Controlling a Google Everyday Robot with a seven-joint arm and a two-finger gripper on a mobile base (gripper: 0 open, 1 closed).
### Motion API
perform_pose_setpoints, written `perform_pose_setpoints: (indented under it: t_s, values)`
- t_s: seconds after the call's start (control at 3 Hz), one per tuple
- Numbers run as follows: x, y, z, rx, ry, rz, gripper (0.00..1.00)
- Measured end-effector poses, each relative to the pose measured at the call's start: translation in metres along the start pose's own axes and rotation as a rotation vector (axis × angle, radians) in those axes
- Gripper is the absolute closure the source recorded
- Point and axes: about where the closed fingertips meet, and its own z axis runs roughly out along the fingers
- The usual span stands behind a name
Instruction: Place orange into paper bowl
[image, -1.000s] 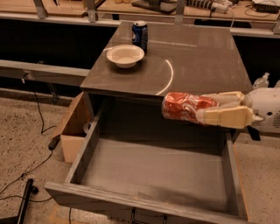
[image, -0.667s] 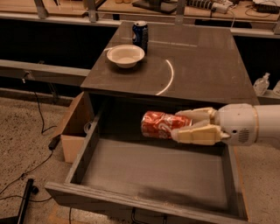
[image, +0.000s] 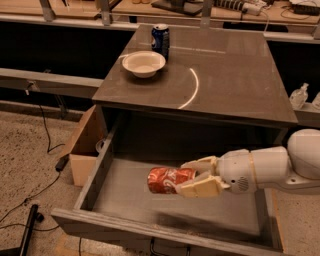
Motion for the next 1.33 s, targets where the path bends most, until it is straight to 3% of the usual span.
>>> perform_pose_setpoints:
  t_s: [0.33,0.67,1.0,1.33]
  values:
    - [0.019,-0.005,0.034,-0.055,0.042,0.058,0.84]
    - [0.023,-0.023,0.063,-0.056,0.067,0.067,0.60]
    - [0.035,-0.039,0.074,0.036,0.123,0.083,0.37]
    - [0.044,-0.054,0.073,0.162,0.175,0.054,0.14]
